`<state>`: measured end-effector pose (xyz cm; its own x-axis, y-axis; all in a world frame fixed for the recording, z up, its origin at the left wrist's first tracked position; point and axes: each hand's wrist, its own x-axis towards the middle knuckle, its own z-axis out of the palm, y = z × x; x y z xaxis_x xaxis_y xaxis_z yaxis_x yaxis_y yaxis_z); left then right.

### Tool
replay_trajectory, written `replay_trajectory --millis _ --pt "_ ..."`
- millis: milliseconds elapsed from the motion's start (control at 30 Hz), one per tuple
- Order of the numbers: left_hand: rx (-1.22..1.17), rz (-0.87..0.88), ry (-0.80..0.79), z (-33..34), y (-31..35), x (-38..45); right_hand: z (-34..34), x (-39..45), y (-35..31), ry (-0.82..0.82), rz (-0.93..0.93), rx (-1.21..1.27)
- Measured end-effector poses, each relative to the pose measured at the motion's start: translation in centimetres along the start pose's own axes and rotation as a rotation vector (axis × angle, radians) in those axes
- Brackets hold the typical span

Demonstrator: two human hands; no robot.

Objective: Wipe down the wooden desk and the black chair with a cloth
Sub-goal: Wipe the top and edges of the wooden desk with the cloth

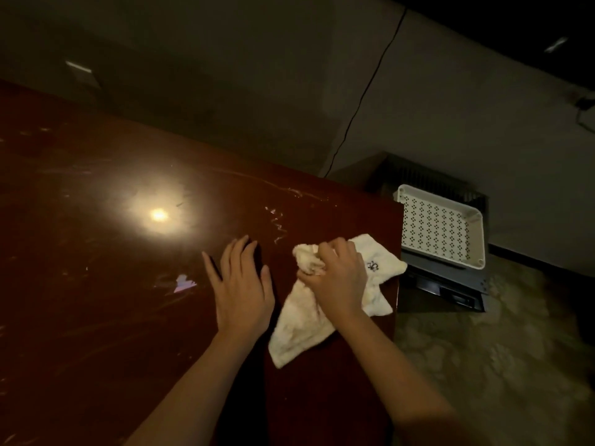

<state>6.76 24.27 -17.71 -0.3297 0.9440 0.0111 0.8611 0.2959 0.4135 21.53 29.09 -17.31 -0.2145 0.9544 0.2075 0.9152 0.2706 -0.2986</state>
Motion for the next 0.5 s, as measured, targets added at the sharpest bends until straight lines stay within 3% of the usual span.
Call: replay_trajectory --millis 133,267,367,500 --pt "0.018 0.010 -0.018 0.1 -0.2 0.0 0.5 5.5 0.9 -0.065 -0.009 -0.003" --pt "0.031 0.017 -0.015 0.4 -0.4 0.2 1.4 11.2 0.9 -0.016 0.100 0.006" --pt "0.039 0.022 -0.013 0.4 -0.3 0.1 1.0 9.1 0.4 -0.038 0.180 0.031" --pt "0.043 0.018 -0.015 0.1 0.0 0.2 0.7 2.5 -0.3 0.015 0.111 0.010"
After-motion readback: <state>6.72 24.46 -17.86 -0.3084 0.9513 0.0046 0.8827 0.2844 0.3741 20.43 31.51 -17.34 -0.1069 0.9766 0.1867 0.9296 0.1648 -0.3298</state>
